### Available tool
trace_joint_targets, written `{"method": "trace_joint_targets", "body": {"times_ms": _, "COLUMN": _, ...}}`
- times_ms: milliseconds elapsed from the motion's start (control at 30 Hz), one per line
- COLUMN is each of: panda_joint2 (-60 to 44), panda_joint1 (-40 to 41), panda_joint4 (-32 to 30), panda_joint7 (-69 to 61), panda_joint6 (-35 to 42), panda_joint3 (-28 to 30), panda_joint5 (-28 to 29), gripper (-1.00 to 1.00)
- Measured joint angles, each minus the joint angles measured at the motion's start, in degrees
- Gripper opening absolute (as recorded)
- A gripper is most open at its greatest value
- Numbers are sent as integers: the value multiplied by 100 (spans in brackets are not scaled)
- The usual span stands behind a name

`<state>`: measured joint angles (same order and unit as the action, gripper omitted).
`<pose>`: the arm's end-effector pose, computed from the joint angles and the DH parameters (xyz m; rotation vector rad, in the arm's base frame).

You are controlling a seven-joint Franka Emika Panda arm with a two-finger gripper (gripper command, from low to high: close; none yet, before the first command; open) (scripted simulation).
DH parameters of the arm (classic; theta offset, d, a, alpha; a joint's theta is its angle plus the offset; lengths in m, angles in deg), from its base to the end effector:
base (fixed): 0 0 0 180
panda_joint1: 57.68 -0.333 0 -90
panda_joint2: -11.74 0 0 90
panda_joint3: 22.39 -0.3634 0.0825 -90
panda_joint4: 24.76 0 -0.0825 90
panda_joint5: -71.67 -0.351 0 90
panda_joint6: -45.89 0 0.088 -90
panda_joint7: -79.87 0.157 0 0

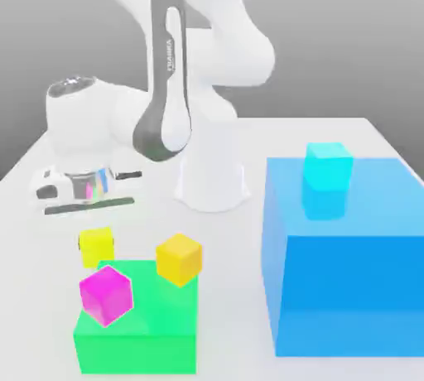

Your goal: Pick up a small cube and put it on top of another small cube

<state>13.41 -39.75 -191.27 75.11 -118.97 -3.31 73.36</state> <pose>0.2659 -0.1974 0.2240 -3.0281 0.8287 0.0006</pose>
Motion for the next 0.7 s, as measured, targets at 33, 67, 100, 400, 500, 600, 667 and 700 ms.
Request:
{"method": "trace_joint_targets", "body": {"times_ms": 33, "panda_joint2": 172, "panda_joint1": -122, "panda_joint4": 27, "panda_joint7": 165, "panda_joint6": 202, "panda_joint3": -106, "panda_joint5": 63, "gripper": -100}}
{"method": "trace_joint_targets", "body": {"times_ms": 67, "panda_joint2": 345, "panda_joint1": -193, "panda_joint4": 72, "panda_joint7": 334, "panda_joint6": 423, "panda_joint3": -217, "panda_joint5": 89, "gripper": -100}}
{"method": "trace_joint_targets", "body": {"times_ms": 100, "panda_joint2": 521, "panda_joint1": -303, "panda_joint4": 127, "panda_joint7": 509, "panda_joint6": 656, "panda_joint3": -317, "panda_joint5": 96, "gripper": -100}}
{"method": "trace_joint_targets", "body": {"times_ms": 400, "panda_joint2": 2038, "panda_joint1": -1117, "panda_joint4": 684, "panda_joint7": 2013, "panda_joint6": 2735, "panda_joint3": -1601, "panda_joint5": -69, "gripper": -100}}
{"method": "trace_joint_targets", "body": {"times_ms": 500, "panda_joint2": 1715, "panda_joint1": -1178, "panda_joint4": 599, "panda_joint7": 2111, "panda_joint6": 2324, "panda_joint3": -1701, "panda_joint5": -105, "gripper": -100}}
{"method": "trace_joint_targets", "body": {"times_ms": 600, "panda_joint2": 1244, "panda_joint1": -1178, "panda_joint4": 464, "panda_joint7": 2124, "panda_joint6": 1718, "panda_joint3": -1713, "panda_joint5": -103, "gripper": 100}}
{"method": "trace_joint_targets", "body": {"times_ms": 667, "panda_joint2": 1244, "panda_joint1": -1178, "panda_joint4": 464, "panda_joint7": 2124, "panda_joint6": 1718, "panda_joint3": -1713, "panda_joint5": -104, "gripper": 100}}
{"method": "trace_joint_targets", "body": {"times_ms": 700, "panda_joint2": 1244, "panda_joint1": -1178, "panda_joint4": 464, "panda_joint7": 2124, "panda_joint6": 1718, "panda_joint3": -1713, "panda_joint5": -103, "gripper": 100}}
